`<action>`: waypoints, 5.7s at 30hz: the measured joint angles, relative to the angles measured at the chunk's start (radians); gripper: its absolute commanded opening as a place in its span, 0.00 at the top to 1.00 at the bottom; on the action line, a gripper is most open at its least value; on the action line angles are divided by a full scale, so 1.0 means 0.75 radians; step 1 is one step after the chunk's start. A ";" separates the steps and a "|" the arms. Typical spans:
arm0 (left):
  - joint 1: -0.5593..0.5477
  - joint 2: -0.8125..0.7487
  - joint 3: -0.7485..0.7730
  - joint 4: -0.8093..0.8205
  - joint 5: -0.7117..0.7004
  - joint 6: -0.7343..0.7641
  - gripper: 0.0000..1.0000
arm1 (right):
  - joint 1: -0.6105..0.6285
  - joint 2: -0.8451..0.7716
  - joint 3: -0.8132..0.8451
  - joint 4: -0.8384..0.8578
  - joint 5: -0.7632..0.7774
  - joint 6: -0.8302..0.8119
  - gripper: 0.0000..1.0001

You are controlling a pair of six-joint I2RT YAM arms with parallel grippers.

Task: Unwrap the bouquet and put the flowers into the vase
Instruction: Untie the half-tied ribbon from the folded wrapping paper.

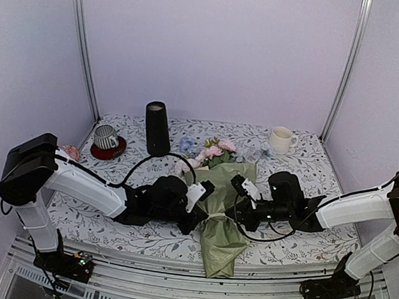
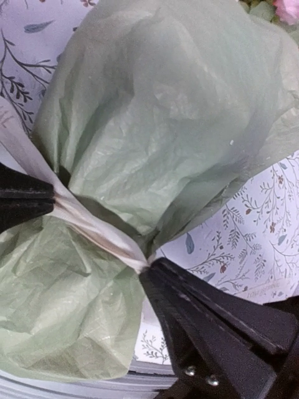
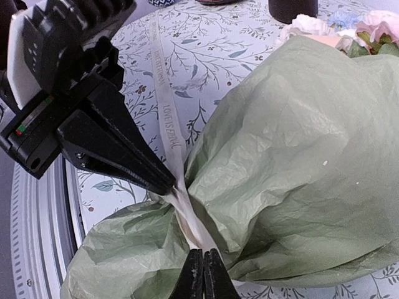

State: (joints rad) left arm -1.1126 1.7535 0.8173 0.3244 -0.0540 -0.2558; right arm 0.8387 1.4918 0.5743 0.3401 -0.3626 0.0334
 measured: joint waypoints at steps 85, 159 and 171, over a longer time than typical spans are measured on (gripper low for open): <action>0.060 0.019 0.198 -0.239 0.014 0.090 0.96 | 0.018 0.141 0.127 -0.040 0.057 -0.072 0.80; 0.219 -0.482 -0.259 0.010 -0.101 0.042 0.48 | 0.068 -0.167 0.111 -0.094 0.408 -0.523 0.42; 0.241 -0.509 -0.303 0.040 -0.062 0.043 0.48 | 0.081 -0.151 0.087 -0.140 0.429 -0.729 0.42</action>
State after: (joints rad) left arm -0.9321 1.3720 0.5903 0.3546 -0.1005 -0.2237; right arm 0.8993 1.3785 0.6399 0.2352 -0.0410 -0.5137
